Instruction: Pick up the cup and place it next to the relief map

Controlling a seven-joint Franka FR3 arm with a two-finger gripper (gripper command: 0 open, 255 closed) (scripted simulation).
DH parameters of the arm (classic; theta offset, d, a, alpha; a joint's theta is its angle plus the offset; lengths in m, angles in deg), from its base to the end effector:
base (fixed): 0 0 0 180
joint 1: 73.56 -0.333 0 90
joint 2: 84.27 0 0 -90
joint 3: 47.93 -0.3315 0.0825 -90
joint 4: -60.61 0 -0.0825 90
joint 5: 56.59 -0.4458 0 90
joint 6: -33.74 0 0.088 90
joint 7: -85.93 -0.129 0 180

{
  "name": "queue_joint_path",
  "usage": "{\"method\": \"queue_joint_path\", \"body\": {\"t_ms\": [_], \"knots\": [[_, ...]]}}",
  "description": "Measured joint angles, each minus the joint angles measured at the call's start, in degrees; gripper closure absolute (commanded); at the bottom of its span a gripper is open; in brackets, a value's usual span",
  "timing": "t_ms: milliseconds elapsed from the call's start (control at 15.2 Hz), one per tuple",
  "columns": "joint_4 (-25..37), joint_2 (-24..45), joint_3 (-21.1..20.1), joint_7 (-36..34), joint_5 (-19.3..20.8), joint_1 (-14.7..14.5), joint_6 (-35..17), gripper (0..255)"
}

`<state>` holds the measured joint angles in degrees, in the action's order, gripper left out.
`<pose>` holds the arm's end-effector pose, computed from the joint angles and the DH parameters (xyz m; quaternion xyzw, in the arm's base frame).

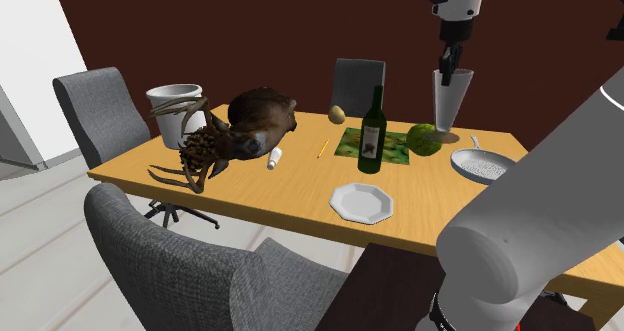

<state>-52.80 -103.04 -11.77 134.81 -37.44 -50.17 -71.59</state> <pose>0.2226 -0.5084 0.5715 0.9942 -0.0522 -0.0160 0.0932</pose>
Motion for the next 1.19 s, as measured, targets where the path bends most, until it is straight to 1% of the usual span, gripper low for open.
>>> {"method": "queue_joint_path", "body": {"t_ms": [792, 1188], "knots": [[-8.86, 0.15, 1.35, -1.4, 1.15, 0.58, -8.95, 255], [-12.45, 1.4, 2.52, -1.58, 1.29, 0.69, -13.74, 255]]}}
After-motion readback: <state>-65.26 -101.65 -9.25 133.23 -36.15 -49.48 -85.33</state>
